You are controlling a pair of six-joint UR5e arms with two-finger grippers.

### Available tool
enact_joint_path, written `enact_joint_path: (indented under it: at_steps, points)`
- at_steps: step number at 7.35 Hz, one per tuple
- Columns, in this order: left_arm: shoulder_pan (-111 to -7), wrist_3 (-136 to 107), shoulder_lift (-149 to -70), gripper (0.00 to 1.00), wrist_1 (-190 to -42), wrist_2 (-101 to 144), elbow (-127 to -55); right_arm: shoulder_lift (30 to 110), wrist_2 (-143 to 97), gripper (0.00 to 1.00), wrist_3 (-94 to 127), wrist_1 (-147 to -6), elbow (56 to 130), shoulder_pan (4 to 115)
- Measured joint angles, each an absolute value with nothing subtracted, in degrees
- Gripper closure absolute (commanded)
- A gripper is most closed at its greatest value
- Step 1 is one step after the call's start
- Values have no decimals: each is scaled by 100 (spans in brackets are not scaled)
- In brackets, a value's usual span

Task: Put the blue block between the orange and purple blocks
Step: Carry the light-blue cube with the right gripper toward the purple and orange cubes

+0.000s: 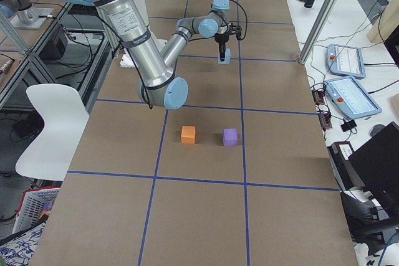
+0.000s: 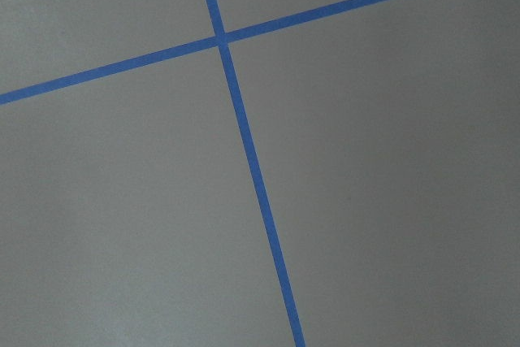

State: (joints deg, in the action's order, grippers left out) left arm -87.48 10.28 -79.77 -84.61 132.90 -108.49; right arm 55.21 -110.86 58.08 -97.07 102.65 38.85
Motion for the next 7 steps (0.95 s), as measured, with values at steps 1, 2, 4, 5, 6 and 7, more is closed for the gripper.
enact_joint_path:
  at_steps: [1, 2, 4, 5, 6, 7]
  points:
    - [-8807, 936, -7889, 0, -8663, 13372, -10840, 5917, -11388, 100, 5228, -9837, 10548, 4304]
    - [-8845, 859, -7851, 0, -8746, 13528, -10837, 6433, -11656, 100, 4626, -9830, 10749, 4699]
    - [-8864, 752, -7834, 0, -8785, 13680, -10849, 7797, -12069, 100, 3747, -9108, 10900, 5447]
    - [-8867, 738, -7832, 0, -8788, 13695, -10859, 8543, -12283, 100, 3628, -8343, 10885, 5704]
    - [-8868, 732, -7832, 0, -8789, 13700, -10867, 9240, -12414, 100, 3690, -7567, 10868, 5846]
    - [-8868, 730, -7831, 0, -8789, 13704, -10869, 9725, -12457, 100, 4016, -6855, 10804, 5897]
